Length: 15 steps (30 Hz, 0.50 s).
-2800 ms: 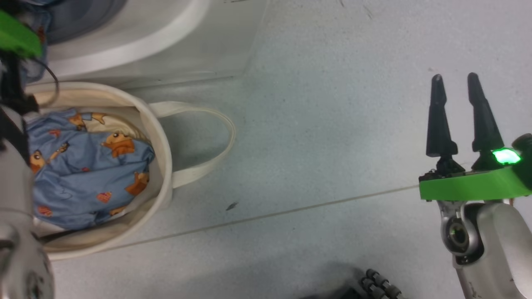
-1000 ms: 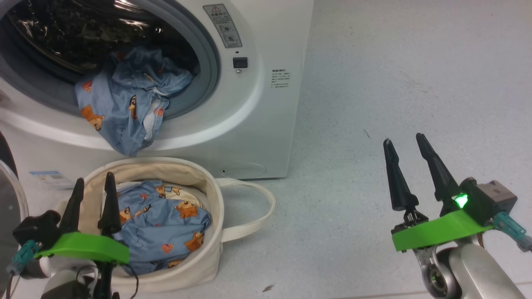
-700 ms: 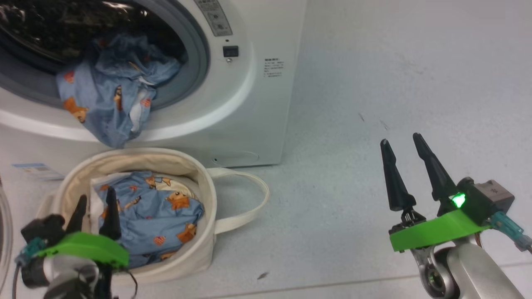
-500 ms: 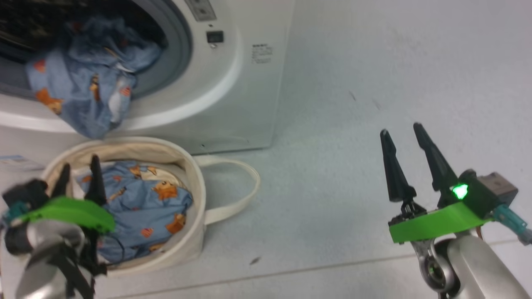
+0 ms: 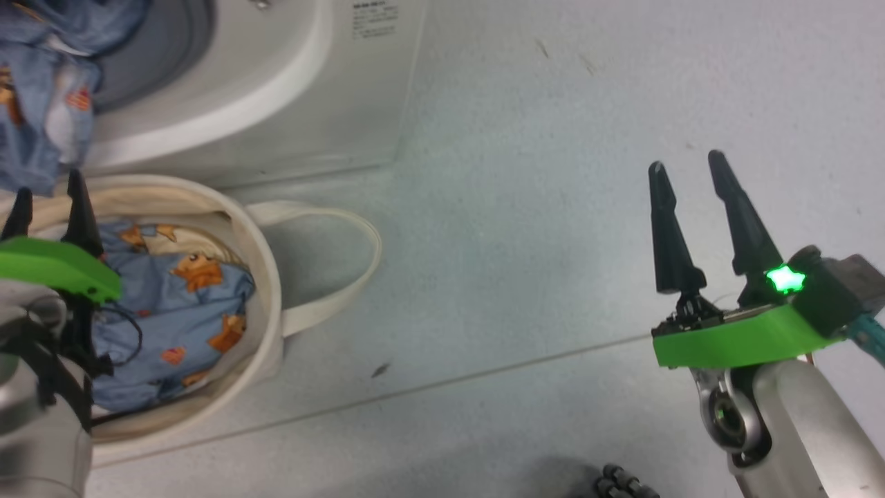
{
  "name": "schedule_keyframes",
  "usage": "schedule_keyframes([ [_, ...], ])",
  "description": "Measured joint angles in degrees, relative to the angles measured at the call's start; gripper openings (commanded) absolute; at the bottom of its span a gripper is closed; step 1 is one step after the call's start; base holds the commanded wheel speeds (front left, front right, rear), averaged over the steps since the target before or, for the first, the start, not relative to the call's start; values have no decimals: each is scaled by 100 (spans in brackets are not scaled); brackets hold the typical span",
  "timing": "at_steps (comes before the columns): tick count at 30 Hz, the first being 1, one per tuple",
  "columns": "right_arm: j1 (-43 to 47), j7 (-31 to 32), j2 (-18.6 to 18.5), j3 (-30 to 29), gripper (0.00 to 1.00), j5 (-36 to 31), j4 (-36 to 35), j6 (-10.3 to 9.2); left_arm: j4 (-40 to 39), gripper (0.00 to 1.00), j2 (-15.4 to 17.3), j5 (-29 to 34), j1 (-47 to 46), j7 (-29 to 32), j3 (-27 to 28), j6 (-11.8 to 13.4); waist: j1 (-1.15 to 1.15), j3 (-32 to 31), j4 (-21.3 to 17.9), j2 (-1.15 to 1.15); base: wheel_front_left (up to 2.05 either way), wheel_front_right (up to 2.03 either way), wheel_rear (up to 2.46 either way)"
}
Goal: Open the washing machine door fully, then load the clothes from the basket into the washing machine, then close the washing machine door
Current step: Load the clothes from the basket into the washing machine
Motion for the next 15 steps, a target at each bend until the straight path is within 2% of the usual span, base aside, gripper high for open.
schedule_keyframes([
  [7,-215,0,69,-116,100,-86,-125,0,76,100,265,314,-493,0,-87,391,0,491,-143,0,0,0,0],
  [15,-215,0,138,-197,100,-130,-160,0,-153,100,277,346,-647,2,46,840,-1,682,-168,0,0,0,0],
])
